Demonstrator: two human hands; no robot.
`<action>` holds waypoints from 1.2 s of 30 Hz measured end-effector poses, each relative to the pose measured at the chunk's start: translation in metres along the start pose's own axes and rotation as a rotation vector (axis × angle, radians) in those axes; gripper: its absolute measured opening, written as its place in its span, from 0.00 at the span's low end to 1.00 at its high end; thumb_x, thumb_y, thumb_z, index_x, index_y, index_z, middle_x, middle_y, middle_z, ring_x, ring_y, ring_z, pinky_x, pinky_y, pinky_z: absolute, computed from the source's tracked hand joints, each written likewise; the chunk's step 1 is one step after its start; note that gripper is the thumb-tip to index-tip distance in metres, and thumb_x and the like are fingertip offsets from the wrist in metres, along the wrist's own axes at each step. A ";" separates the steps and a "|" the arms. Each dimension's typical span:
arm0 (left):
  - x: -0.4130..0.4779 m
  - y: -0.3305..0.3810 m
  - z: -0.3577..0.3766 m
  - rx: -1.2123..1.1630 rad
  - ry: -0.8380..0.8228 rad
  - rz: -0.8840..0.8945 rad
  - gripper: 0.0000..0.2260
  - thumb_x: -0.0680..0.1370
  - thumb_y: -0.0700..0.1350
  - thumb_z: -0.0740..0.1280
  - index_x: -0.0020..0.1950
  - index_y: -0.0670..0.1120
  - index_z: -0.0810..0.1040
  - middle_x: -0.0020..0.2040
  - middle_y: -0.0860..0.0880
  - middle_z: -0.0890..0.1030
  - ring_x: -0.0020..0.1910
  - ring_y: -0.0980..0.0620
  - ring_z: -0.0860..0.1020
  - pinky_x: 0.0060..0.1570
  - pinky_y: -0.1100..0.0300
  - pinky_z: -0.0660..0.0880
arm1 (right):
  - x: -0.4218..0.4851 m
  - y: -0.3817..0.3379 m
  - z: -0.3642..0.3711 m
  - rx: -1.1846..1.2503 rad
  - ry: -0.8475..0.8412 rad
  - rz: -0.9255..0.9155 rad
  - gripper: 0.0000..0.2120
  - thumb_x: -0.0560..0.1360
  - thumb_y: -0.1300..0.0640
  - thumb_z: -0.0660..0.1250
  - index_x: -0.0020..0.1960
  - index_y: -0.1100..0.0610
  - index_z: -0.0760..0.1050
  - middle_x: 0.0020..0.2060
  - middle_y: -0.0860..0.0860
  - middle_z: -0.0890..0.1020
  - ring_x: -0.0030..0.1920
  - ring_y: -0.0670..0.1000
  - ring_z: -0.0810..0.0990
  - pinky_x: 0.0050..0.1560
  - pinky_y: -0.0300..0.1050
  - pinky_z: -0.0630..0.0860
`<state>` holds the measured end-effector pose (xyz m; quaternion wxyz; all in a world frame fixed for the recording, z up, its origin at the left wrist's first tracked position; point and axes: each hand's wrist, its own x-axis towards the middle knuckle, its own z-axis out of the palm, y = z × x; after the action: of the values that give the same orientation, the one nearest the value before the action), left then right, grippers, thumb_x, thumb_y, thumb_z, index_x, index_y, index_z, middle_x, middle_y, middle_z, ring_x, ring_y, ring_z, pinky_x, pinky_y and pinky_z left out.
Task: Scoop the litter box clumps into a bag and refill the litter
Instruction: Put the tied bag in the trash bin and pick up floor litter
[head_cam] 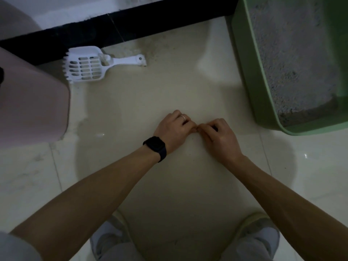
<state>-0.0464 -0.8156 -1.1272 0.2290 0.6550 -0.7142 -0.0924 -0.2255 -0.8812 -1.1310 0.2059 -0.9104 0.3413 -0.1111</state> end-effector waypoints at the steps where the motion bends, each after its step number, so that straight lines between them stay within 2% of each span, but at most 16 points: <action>1: 0.001 0.000 0.000 0.038 -0.018 0.035 0.05 0.75 0.42 0.74 0.42 0.41 0.83 0.38 0.43 0.81 0.36 0.43 0.78 0.33 0.53 0.75 | 0.000 -0.001 0.000 -0.011 -0.022 0.014 0.09 0.75 0.62 0.72 0.55 0.62 0.81 0.41 0.59 0.77 0.42 0.59 0.76 0.34 0.52 0.75; 6: 0.002 -0.003 0.000 0.218 -0.102 0.138 0.12 0.81 0.45 0.60 0.44 0.42 0.80 0.39 0.44 0.79 0.36 0.44 0.77 0.35 0.55 0.72 | 0.001 -0.006 0.008 -0.151 0.065 -0.049 0.07 0.78 0.61 0.69 0.47 0.66 0.79 0.38 0.60 0.76 0.37 0.60 0.75 0.34 0.51 0.73; 9: 0.003 -0.002 0.001 0.249 -0.140 0.169 0.13 0.81 0.45 0.59 0.43 0.42 0.80 0.39 0.44 0.79 0.36 0.45 0.76 0.35 0.55 0.71 | 0.000 -0.008 0.011 -0.273 0.104 -0.047 0.09 0.79 0.59 0.68 0.43 0.62 0.77 0.36 0.58 0.76 0.35 0.58 0.74 0.33 0.52 0.71; 12: 0.004 0.000 -0.002 0.203 -0.163 0.150 0.14 0.81 0.44 0.57 0.42 0.42 0.79 0.38 0.43 0.78 0.35 0.44 0.76 0.34 0.55 0.72 | -0.002 -0.014 0.006 -0.291 0.054 -0.001 0.09 0.79 0.60 0.68 0.41 0.61 0.76 0.35 0.57 0.75 0.35 0.58 0.74 0.33 0.52 0.71; 15: 0.006 0.001 -0.007 0.046 -0.245 0.004 0.10 0.81 0.42 0.61 0.46 0.39 0.79 0.43 0.41 0.78 0.41 0.41 0.77 0.41 0.52 0.72 | -0.004 -0.018 -0.007 -0.045 -0.053 0.163 0.06 0.79 0.62 0.67 0.44 0.63 0.76 0.39 0.59 0.76 0.40 0.60 0.76 0.40 0.52 0.74; 17: 0.006 0.000 -0.016 -0.104 -0.307 -0.165 0.09 0.82 0.42 0.61 0.52 0.39 0.78 0.49 0.40 0.77 0.48 0.41 0.75 0.49 0.49 0.71 | 0.000 -0.019 -0.020 0.196 -0.089 0.337 0.07 0.81 0.59 0.63 0.46 0.61 0.75 0.41 0.56 0.76 0.44 0.58 0.75 0.45 0.46 0.69; 19: 0.012 -0.001 -0.034 -0.247 -0.242 -0.278 0.08 0.82 0.42 0.61 0.52 0.39 0.77 0.50 0.42 0.76 0.50 0.44 0.73 0.52 0.51 0.70 | 0.015 -0.025 -0.037 0.339 -0.037 0.453 0.10 0.82 0.55 0.61 0.45 0.59 0.73 0.38 0.52 0.76 0.40 0.53 0.74 0.41 0.42 0.62; 21: 0.020 0.002 -0.063 -0.284 -0.128 -0.299 0.07 0.82 0.42 0.62 0.51 0.39 0.77 0.48 0.43 0.76 0.48 0.46 0.73 0.50 0.58 0.68 | 0.038 -0.041 -0.060 0.423 -0.004 0.479 0.12 0.82 0.52 0.60 0.44 0.57 0.72 0.33 0.47 0.74 0.34 0.46 0.72 0.37 0.42 0.61; 23: 0.028 0.006 -0.105 -0.261 -0.047 -0.294 0.07 0.82 0.43 0.62 0.50 0.41 0.76 0.47 0.47 0.75 0.46 0.49 0.73 0.46 0.64 0.65 | 0.069 -0.067 -0.088 0.479 -0.005 0.422 0.13 0.82 0.48 0.59 0.44 0.56 0.72 0.33 0.44 0.73 0.33 0.41 0.71 0.35 0.41 0.63; 25: 0.034 0.009 -0.158 -0.210 0.064 -0.262 0.07 0.82 0.45 0.62 0.50 0.42 0.76 0.46 0.51 0.73 0.43 0.54 0.71 0.43 0.65 0.64 | 0.109 -0.105 -0.122 0.503 -0.014 0.303 0.13 0.82 0.47 0.59 0.42 0.52 0.72 0.32 0.43 0.73 0.32 0.40 0.71 0.34 0.37 0.64; 27: 0.039 0.009 -0.217 -0.139 0.201 -0.217 0.06 0.81 0.44 0.64 0.50 0.42 0.76 0.44 0.51 0.73 0.41 0.55 0.69 0.40 0.66 0.61 | 0.147 -0.155 -0.155 0.514 0.022 0.137 0.13 0.82 0.48 0.59 0.39 0.48 0.70 0.32 0.42 0.72 0.32 0.39 0.71 0.34 0.33 0.64; 29: 0.039 0.002 -0.282 -0.012 0.273 -0.217 0.06 0.80 0.45 0.64 0.49 0.43 0.76 0.44 0.49 0.75 0.42 0.53 0.71 0.40 0.64 0.61 | 0.179 -0.212 -0.185 0.545 0.054 0.004 0.12 0.82 0.48 0.59 0.41 0.49 0.72 0.33 0.41 0.74 0.33 0.35 0.72 0.35 0.29 0.66; 31: 0.030 -0.014 -0.346 0.126 0.306 -0.302 0.07 0.81 0.47 0.63 0.46 0.46 0.73 0.42 0.51 0.73 0.41 0.53 0.70 0.38 0.63 0.59 | 0.205 -0.268 -0.202 0.577 0.028 -0.104 0.11 0.82 0.49 0.59 0.43 0.50 0.73 0.34 0.40 0.74 0.34 0.35 0.72 0.35 0.28 0.65; 33: 0.011 -0.035 -0.399 0.247 0.305 -0.451 0.10 0.82 0.48 0.62 0.41 0.51 0.67 0.38 0.53 0.70 0.38 0.51 0.69 0.36 0.62 0.57 | 0.229 -0.321 -0.206 0.612 -0.029 -0.199 0.14 0.82 0.50 0.60 0.37 0.50 0.72 0.29 0.41 0.73 0.32 0.36 0.70 0.34 0.35 0.63; 34: -0.001 -0.048 -0.419 0.273 0.282 -0.535 0.11 0.82 0.48 0.62 0.40 0.51 0.65 0.37 0.51 0.71 0.38 0.47 0.70 0.37 0.59 0.58 | 0.239 -0.345 -0.204 0.631 -0.060 -0.243 0.18 0.82 0.52 0.61 0.33 0.50 0.70 0.25 0.41 0.72 0.29 0.37 0.69 0.32 0.36 0.62; 36: -0.028 -0.072 -0.445 0.286 0.202 -0.720 0.08 0.82 0.46 0.61 0.44 0.48 0.66 0.43 0.43 0.78 0.42 0.40 0.75 0.39 0.55 0.63 | 0.254 -0.386 -0.192 0.651 -0.141 -0.306 0.24 0.81 0.54 0.61 0.27 0.52 0.64 0.20 0.44 0.68 0.23 0.40 0.66 0.28 0.37 0.61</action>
<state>0.2186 -0.7224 -0.7739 0.1578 0.8943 -0.4186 -0.0015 0.1196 -0.8447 -0.7699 0.4889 -0.8431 0.1328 -0.1805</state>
